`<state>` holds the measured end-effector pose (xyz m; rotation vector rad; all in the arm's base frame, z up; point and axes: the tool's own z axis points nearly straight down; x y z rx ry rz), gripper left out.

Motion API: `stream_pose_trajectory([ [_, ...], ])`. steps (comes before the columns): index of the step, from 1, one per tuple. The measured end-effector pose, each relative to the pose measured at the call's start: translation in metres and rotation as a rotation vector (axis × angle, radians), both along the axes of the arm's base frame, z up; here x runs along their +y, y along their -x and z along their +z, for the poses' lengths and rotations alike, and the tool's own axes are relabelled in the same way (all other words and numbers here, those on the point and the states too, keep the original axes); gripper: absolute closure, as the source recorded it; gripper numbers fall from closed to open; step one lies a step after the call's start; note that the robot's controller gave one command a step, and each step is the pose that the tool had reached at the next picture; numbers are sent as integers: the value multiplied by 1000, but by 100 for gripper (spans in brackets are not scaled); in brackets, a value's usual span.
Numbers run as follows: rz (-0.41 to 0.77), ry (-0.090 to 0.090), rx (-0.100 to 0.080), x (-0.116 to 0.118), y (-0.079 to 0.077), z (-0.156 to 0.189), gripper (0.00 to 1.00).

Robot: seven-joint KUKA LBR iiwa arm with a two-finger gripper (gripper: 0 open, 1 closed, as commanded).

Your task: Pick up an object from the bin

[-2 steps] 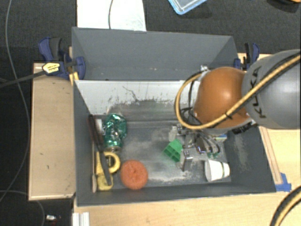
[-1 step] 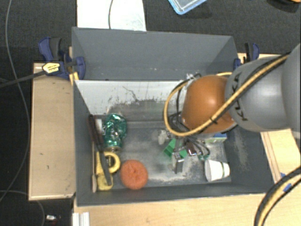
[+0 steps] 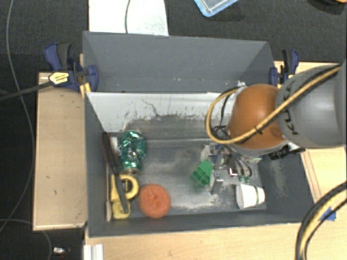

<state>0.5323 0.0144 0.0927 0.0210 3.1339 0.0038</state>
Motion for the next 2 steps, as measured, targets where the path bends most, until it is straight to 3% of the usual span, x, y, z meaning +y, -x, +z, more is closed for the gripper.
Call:
stream_pose_trajectory([
  [1,28,0,-4,-7,-8,-8,100],
  [2,40,-1,-4,-1,-8,-10,100],
])
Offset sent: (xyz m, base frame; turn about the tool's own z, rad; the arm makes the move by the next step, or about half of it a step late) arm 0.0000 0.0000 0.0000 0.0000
